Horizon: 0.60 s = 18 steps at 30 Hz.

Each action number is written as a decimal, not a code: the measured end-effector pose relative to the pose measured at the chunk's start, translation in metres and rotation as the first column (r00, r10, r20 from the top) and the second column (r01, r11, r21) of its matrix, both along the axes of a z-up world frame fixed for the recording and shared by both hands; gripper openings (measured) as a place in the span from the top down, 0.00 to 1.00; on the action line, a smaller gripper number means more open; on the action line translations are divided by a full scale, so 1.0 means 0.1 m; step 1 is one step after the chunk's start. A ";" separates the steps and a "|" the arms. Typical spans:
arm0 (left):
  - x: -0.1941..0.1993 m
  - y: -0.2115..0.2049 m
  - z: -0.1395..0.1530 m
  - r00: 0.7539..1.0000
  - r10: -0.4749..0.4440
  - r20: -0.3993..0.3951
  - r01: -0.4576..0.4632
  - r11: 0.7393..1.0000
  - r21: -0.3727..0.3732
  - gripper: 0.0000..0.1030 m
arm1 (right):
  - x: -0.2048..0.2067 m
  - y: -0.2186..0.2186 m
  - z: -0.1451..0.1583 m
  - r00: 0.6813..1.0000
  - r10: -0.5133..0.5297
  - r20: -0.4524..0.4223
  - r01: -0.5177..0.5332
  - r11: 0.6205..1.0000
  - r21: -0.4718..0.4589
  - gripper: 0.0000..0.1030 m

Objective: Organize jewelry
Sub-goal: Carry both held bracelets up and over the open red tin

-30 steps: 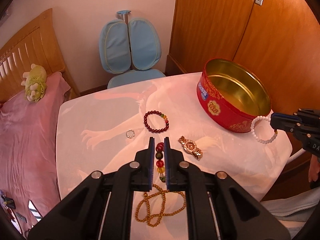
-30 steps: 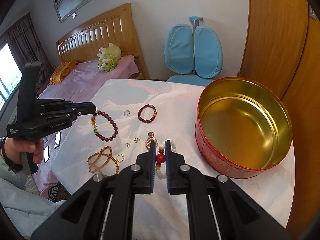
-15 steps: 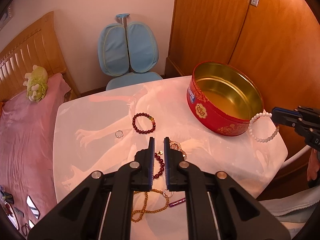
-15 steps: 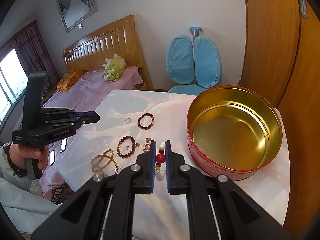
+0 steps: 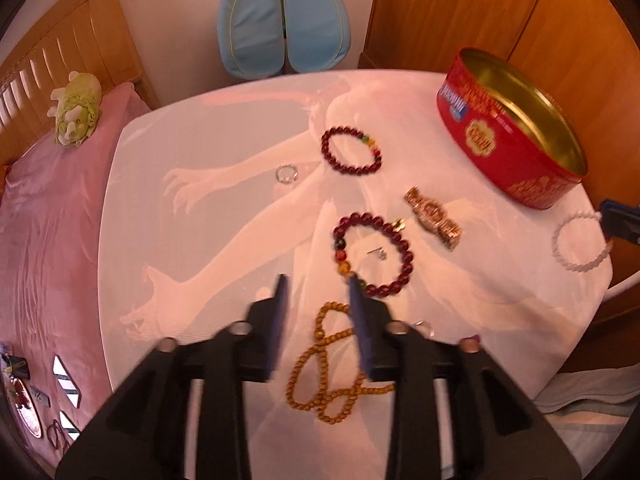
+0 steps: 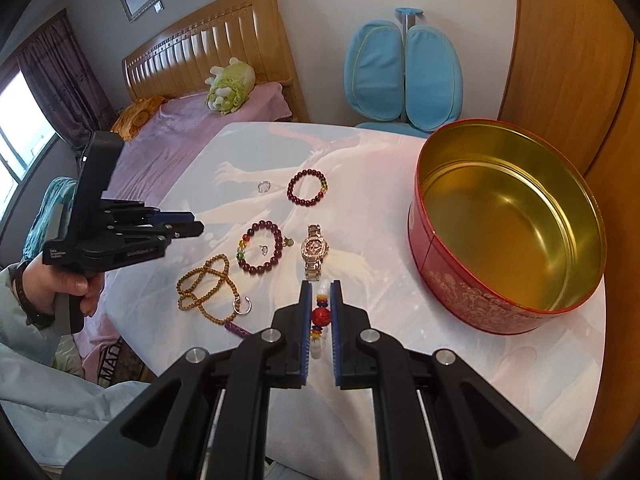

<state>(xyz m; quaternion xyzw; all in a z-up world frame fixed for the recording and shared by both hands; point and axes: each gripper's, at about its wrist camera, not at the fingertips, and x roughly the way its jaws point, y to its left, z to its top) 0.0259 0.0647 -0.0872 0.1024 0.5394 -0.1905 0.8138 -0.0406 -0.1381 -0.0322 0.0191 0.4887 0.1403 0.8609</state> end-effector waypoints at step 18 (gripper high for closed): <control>0.25 -0.32 -0.47 0.987 -0.161 0.023 0.161 0.987 0.013 0.91 | -0.08 -0.03 -0.02 0.993 -0.107 -0.038 0.105 0.992 -0.069 0.90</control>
